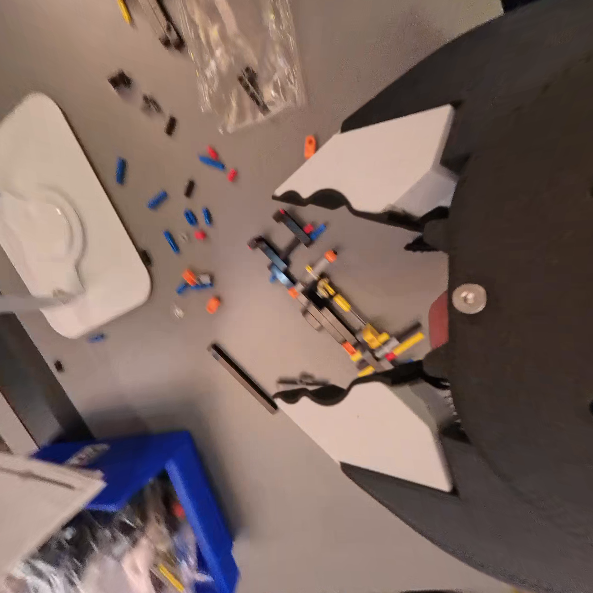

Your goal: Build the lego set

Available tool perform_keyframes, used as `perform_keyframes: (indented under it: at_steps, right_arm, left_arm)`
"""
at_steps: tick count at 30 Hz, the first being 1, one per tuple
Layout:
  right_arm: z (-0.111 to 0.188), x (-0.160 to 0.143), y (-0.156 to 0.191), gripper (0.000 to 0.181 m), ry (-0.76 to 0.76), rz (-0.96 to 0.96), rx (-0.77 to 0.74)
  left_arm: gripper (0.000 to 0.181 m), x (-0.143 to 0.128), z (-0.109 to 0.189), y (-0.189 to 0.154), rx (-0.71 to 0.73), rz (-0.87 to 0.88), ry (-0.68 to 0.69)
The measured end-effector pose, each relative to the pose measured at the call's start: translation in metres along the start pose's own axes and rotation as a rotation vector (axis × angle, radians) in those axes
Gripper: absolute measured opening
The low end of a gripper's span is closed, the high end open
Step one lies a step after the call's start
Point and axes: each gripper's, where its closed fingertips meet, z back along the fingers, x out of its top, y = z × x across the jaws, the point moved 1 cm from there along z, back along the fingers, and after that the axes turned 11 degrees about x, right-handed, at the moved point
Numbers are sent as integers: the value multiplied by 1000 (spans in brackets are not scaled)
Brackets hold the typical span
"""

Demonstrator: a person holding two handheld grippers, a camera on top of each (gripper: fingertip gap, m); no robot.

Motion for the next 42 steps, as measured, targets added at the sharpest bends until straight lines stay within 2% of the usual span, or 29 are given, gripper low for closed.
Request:
perform_keyframes:
  at_steps: [1,5,6,8,9,11,13,16,18,19,20,25,27,29,30,33,35,36,38,39,40,42]
  right_arm:
    - [1,-13,-8,62,39,-16,-26]
    - [0,-50,-13,124,90,-111,144]
    - [2,-55,-17,140,81,-122,162]
    - [1,-67,-35,124,104,-146,102]
    - [-2,-72,-44,120,106,-149,69]
    - [-12,-81,-56,106,110,-168,36]
    - [-22,-85,-54,115,111,-189,84]
    - [-33,-80,-59,130,63,-195,120]
    - [-37,-76,-66,131,54,-209,107]
    - [-40,-74,-69,132,53,-216,99]
    - [-42,-72,-71,134,50,-216,99]
    - [-49,-67,-75,144,1,-199,104]
    - [-51,-67,-74,148,2,-197,107]
    - [-52,-67,-71,155,10,-186,118]
    - [-52,-67,-70,155,9,-186,118]
    - [-52,-67,-69,155,9,-186,116]
    - [-51,-67,-67,155,8,-175,122]
    - [-51,-67,-66,155,9,-170,128]
    - [-51,-67,-65,155,9,-167,133]
    - [-52,-67,-65,155,10,-168,134]
    - [-51,-67,-65,155,9,-168,133]
    - [-51,-67,-65,155,9,-168,133]
  left_arm:
    - [107,-8,4,8,-15,31,8]
    - [117,-38,16,50,-50,137,37]
    - [113,-47,17,62,-61,178,56]
    - [92,-65,13,88,-25,245,90]
    - [88,-74,8,100,0,256,105]
    - [95,-94,-4,110,-17,287,160]
    - [96,-111,-16,119,-23,317,198]
    - [85,-128,-31,132,9,323,225]
    - [78,-143,-44,140,74,314,275]
    - [79,-148,-49,137,55,298,298]
    - [84,-150,-52,132,25,289,311]
    - [69,-139,-65,134,32,339,248]
    - [53,-136,-70,137,55,356,210]
    - [14,-134,-73,142,83,357,192]
    - [9,-134,-74,144,91,347,191]
    - [12,-133,-76,146,117,331,156]
    - [37,-136,-76,158,202,288,156]
    - [42,-137,-76,160,213,332,170]
    - [35,-134,-77,148,101,413,175]
    - [48,-132,-76,143,53,411,165]
    - [51,-131,-75,142,32,391,164]
    - [29,-130,-75,142,14,402,156]
